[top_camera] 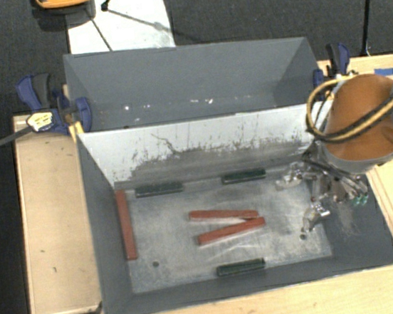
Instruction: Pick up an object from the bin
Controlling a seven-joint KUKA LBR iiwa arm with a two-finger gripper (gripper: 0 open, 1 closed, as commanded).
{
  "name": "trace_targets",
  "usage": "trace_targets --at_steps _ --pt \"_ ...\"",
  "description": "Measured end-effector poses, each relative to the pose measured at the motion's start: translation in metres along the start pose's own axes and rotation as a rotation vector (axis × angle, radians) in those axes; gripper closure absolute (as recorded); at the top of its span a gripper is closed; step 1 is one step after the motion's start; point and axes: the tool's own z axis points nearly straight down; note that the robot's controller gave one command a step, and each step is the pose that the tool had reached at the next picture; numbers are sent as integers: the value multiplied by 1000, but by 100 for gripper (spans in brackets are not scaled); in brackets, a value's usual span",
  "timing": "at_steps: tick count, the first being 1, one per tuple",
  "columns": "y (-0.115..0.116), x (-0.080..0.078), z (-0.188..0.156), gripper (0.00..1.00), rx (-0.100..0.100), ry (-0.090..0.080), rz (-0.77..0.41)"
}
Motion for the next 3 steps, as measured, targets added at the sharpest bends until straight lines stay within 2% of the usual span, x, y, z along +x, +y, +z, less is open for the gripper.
trace_targets --at_steps 1,2,3 --pt "87 -11 44 100 -5 -5 89" --pt "87 -11 44 100 -4 -5 88" --pt "71 2 -126 100 -4 1 187"
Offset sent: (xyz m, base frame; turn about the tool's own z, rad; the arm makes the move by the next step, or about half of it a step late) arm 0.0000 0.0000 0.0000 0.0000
